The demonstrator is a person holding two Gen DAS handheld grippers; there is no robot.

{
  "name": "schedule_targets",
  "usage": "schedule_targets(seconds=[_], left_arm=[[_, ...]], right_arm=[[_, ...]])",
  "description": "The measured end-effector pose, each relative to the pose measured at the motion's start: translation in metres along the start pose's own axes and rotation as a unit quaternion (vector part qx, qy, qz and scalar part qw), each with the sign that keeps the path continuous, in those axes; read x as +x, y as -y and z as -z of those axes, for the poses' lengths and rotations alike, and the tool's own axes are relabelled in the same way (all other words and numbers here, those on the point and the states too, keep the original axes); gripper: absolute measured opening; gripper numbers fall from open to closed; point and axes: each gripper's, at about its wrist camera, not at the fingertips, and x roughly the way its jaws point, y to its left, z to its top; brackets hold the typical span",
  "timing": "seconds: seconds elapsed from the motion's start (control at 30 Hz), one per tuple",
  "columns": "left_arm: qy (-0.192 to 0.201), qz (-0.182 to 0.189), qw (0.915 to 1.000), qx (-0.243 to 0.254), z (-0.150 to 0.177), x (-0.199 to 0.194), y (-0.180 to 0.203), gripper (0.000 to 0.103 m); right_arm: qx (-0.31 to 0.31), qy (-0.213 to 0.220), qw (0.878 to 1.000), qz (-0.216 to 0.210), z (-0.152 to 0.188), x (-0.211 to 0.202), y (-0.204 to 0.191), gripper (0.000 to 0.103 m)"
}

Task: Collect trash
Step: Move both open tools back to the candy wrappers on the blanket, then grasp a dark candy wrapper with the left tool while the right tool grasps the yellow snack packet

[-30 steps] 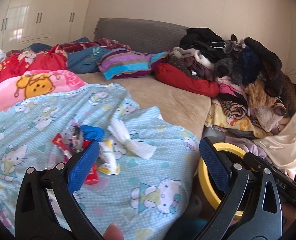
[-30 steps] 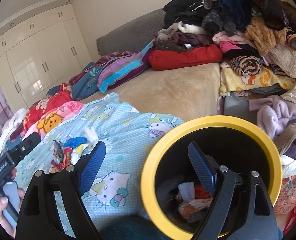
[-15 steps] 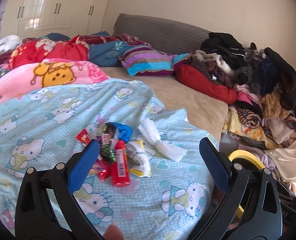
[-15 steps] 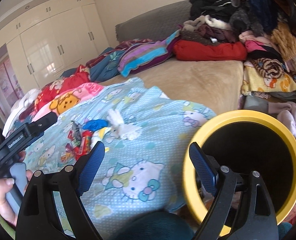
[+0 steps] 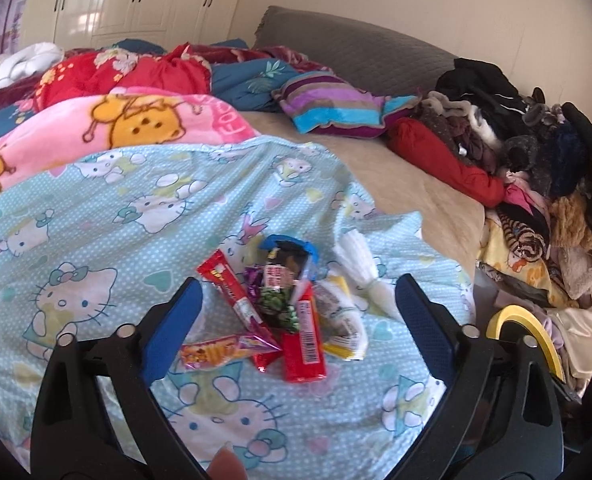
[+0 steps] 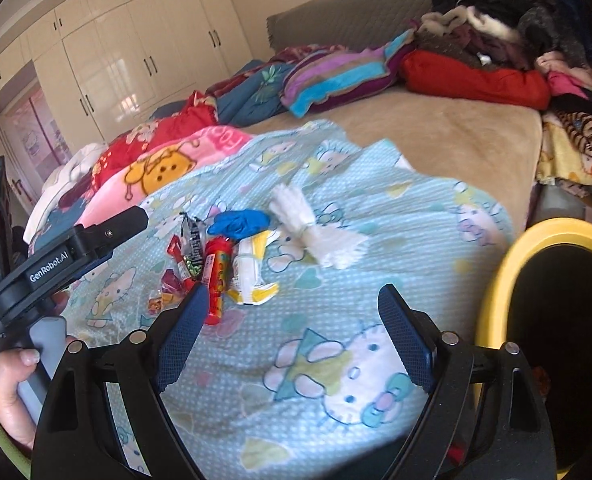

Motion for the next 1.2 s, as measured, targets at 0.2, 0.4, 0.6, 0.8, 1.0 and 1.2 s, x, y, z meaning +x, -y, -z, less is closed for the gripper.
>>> schedule_targets(seconds=[0.2, 0.4, 0.6, 0.8, 1.0, 1.2], left_arm=[[-0.024, 0.006, 0.9996, -0.014, -0.001, 0.015, -0.012, 0.063], [-0.046, 0.014, 0.9987, -0.018, -0.002, 0.032, -0.017, 0.053], [-0.058, 0.023, 0.9977, -0.026, -0.007, 0.046, -0.017, 0.043], [-0.069, 0.029, 0.997, -0.022, -0.006, 0.057, -0.013, 0.035], [-0.08, 0.027, 0.9962, -0.024, -0.004, 0.07, -0.013, 0.025], [-0.087, 0.032, 0.9954, -0.023, 0.001, 0.075, -0.012, 0.008]], right_arm=[[0.001, -0.028, 1.0, -0.009, 0.002, 0.033, -0.008, 0.083], [-0.015, -0.035, 0.999, -0.021, 0.002, 0.053, -0.02, 0.081], [-0.017, -0.053, 0.998, -0.033, -0.005, 0.077, -0.023, 0.067], [0.003, -0.087, 0.995, -0.056, -0.004, 0.102, -0.022, 0.051], [-0.018, -0.105, 0.993, -0.048, 0.006, 0.111, -0.026, 0.034], [-0.01, -0.09, 0.995, -0.045, 0.012, 0.098, -0.021, 0.027]])
